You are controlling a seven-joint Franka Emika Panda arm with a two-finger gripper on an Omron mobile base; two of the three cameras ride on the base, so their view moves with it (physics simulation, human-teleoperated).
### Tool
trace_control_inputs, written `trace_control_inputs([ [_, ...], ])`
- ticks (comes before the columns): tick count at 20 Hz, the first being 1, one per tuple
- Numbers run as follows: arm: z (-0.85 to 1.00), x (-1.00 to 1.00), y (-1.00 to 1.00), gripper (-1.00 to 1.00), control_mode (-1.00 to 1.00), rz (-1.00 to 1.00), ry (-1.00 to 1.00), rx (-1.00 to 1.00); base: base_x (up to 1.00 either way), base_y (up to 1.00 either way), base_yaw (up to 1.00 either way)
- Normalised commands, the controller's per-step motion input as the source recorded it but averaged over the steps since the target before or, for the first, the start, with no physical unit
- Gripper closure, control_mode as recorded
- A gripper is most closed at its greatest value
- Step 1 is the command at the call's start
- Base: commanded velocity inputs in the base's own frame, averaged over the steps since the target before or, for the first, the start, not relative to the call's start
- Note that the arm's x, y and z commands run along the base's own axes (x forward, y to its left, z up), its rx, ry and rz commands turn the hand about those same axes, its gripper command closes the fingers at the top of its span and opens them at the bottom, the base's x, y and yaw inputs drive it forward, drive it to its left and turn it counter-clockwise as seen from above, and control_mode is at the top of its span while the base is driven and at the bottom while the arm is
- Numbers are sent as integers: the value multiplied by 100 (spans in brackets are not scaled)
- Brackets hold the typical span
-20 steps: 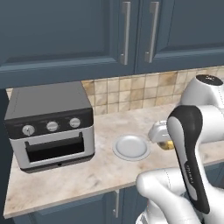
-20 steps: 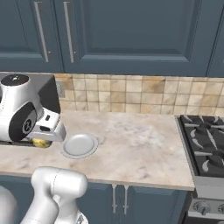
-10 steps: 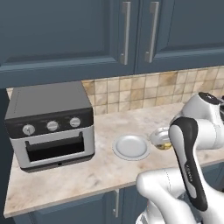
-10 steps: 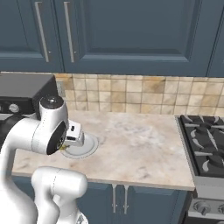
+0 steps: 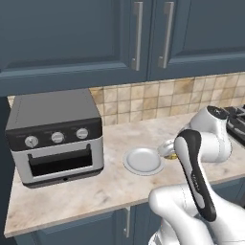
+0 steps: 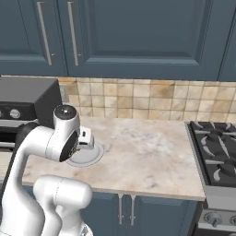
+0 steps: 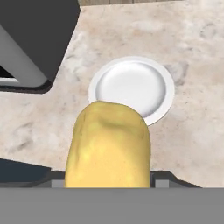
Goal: Pick potato from the fridge and place it on the plate on the counter.
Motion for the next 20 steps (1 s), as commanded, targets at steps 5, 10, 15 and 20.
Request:
trace_control_inputs([
  [5, -37, 55, 20, 100, -100, 9, 0, 0, 0, 0, 0],
  [10, -41, 49, 21, 100, -100, 7, 0, 0, 0, 0, 0],
  [15, -38, 20, 15, 100, -100, 6, 0, 0, 0, 0, 0],
  [20, -13, 11, 0, 100, -100, 9, 0, 12, 0, 0, 0],
])
